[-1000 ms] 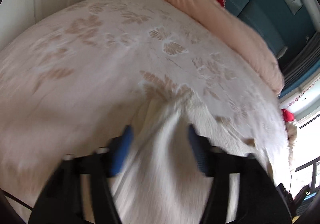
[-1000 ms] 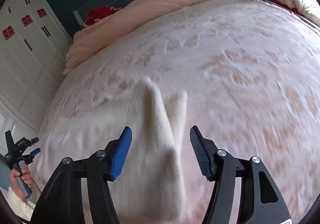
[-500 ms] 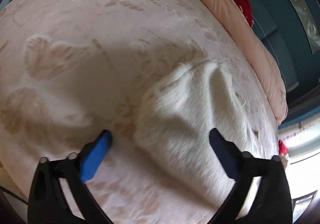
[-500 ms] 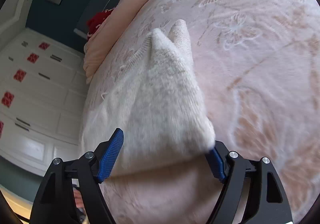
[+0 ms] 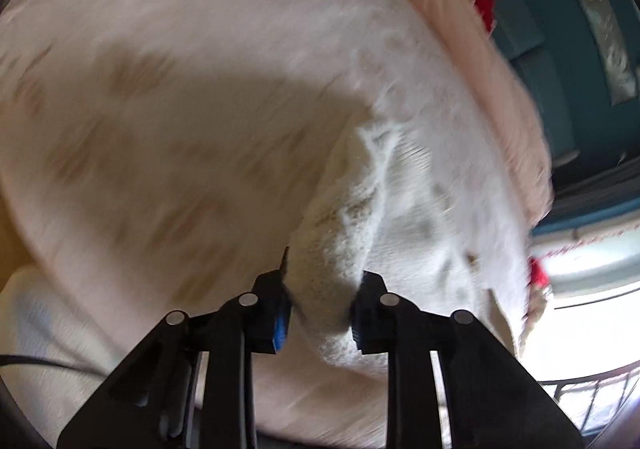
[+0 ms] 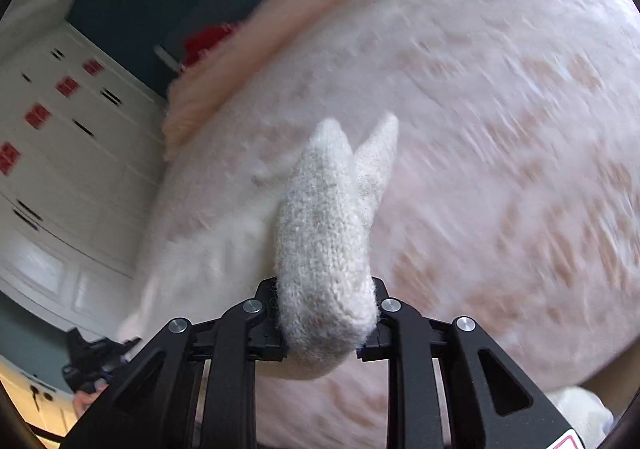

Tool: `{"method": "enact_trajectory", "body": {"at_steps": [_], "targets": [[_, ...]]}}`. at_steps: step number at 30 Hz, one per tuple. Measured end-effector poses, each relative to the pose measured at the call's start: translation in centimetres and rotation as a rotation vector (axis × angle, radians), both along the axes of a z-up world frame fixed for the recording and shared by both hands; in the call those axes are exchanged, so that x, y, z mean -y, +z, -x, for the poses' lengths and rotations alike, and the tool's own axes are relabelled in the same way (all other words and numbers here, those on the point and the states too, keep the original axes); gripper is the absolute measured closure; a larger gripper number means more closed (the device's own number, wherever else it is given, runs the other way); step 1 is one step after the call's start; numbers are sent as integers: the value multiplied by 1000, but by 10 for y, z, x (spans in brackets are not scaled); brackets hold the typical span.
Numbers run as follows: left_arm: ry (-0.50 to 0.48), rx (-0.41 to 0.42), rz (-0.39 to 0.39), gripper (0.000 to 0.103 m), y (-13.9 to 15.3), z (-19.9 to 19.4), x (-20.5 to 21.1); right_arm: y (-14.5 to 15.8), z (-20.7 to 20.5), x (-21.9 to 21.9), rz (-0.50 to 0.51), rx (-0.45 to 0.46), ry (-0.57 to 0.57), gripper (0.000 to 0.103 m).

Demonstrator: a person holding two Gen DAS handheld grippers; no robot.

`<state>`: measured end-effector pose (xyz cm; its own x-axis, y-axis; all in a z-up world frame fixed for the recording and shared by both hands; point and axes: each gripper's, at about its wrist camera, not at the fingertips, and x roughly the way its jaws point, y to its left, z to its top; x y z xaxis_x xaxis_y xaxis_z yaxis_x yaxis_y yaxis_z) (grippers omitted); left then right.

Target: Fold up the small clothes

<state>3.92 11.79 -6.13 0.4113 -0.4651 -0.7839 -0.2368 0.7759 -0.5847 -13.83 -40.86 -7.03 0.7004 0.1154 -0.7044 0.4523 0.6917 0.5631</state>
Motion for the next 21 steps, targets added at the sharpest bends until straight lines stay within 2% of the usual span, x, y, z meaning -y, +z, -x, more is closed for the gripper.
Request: {"method": "enact_trajectory", "body": {"at_steps": [1,2,3,4,6,8,10,11,13,14,16,19,21], "targets": [[-2,-17,-7,80,-9,8,0,-22,5,0,-4,-80,1,80],[8,-41,-16,80,-25,17,1,-31,8,2,-17,-111,-1,77],[12,-27,-13,79,-29,21,1,-35,10,5,-62,-104,-14,74],[11,13,-28,78,-26,25,2,-25,15,8,-67,-79,-38,72],[-1,36,-67,75,-14,24,6,-1,22,7,40,-76,-86,63],[1,76,-104,75,8,25,5,31,29,5,187,-57,-125,63],[26,158,-153,71,34,33,1,54,30,2,245,-2,-118,62],[38,233,-207,65,53,35,1,59,22,0,252,6,-95,58],[35,309,-269,56,72,31,10,62,2,-1,271,8,-44,52],[13,326,-274,55,76,24,18,62,-18,-3,283,4,-7,50],[-51,320,-273,54,76,2,39,59,-58,-4,317,-32,49,49],[-150,288,-299,55,54,-39,79,37,-109,1,357,-104,93,46],[-193,254,-336,56,32,-59,97,16,-137,12,315,-145,100,45]]}}
